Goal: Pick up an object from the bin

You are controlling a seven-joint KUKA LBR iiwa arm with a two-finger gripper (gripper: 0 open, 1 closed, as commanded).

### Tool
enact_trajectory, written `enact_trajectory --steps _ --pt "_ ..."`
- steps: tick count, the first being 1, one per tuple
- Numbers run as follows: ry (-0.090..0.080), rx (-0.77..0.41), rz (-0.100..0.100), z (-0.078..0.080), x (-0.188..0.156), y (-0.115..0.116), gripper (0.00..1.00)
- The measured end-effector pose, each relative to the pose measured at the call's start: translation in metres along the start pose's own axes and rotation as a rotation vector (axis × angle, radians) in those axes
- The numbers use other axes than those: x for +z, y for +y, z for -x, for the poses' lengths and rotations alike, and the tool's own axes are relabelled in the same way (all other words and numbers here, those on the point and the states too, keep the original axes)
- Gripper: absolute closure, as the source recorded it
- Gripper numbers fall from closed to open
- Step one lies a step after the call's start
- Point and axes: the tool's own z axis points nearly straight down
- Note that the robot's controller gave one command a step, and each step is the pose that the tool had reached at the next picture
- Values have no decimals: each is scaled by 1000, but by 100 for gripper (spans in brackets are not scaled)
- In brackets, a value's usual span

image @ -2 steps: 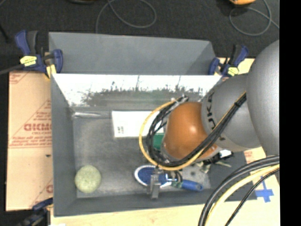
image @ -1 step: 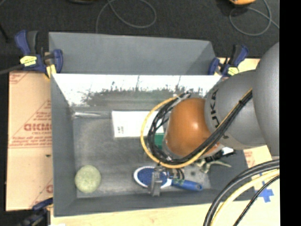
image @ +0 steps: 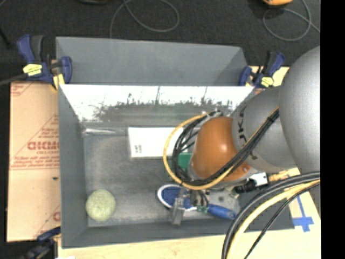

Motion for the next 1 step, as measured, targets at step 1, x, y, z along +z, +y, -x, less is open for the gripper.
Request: enact_trajectory --steps 1 --pt "-3 48 2 -1 -3 1 100"
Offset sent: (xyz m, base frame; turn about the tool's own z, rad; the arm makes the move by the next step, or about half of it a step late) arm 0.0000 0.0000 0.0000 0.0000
